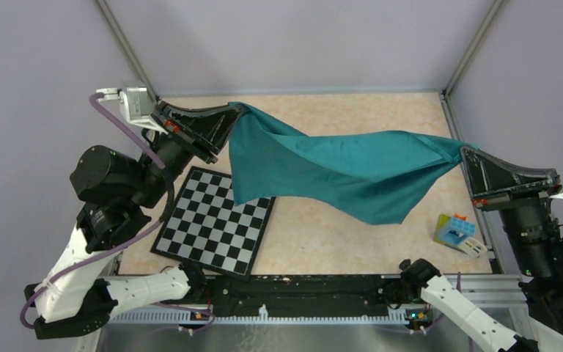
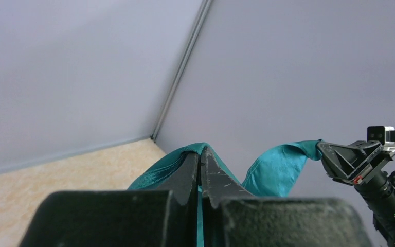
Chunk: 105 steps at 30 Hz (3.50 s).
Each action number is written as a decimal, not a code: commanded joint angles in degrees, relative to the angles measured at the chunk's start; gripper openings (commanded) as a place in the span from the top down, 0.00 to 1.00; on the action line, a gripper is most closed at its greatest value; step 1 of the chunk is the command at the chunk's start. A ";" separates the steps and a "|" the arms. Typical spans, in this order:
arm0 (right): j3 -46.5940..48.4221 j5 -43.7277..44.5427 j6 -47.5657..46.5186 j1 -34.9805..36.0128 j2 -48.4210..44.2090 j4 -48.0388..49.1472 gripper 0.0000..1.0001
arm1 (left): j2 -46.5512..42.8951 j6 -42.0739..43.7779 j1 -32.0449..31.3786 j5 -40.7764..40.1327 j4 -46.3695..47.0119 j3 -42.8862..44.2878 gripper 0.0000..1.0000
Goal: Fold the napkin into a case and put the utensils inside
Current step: Flatten out the crumpled napkin at the center of the board, then pick up the flattened napkin from the center of the board.
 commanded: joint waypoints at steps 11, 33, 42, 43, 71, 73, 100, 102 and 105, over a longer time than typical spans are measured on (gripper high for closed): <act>-13.68 47.02 -7.68 -0.05 11.35 8.60 1.00 | 22.85 0.23 3.04 -23.96 -0.30 0.14 1.00; 23.56 -2.56 -10.43 -37.17 85.82 -9.35 0.23 | 75.87 3.13 26.18 9.15 4.87 32.47 0.02; 6.44 -24.95 -7.52 -37.01 77.07 -0.90 0.23 | 61.05 -6.71 25.06 28.48 9.24 5.26 0.01; 5.83 -28.66 -7.53 -36.74 77.69 -0.04 0.25 | 60.83 -8.16 24.41 30.94 10.52 3.03 0.01; -5.94 -24.75 -9.87 -33.54 81.85 7.48 0.28 | 65.88 -18.83 17.64 33.51 16.63 -17.17 0.01; -4.53 -26.17 -10.10 -33.54 83.54 7.64 0.28 | 64.05 -20.31 17.68 32.45 17.41 -21.05 0.01; -9.43 -18.60 -3.19 -49.07 58.82 -12.93 0.34 | 45.06 -14.33 15.63 44.93 1.37 -13.10 0.01; -9.24 -15.73 -3.48 -50.03 58.87 -15.68 0.36 | 42.48 -11.76 15.63 48.15 -0.10 -13.15 0.01; -9.12 -11.51 -3.81 -50.13 61.27 -18.93 0.43 | 39.63 -6.52 15.66 51.74 -3.83 -12.01 0.01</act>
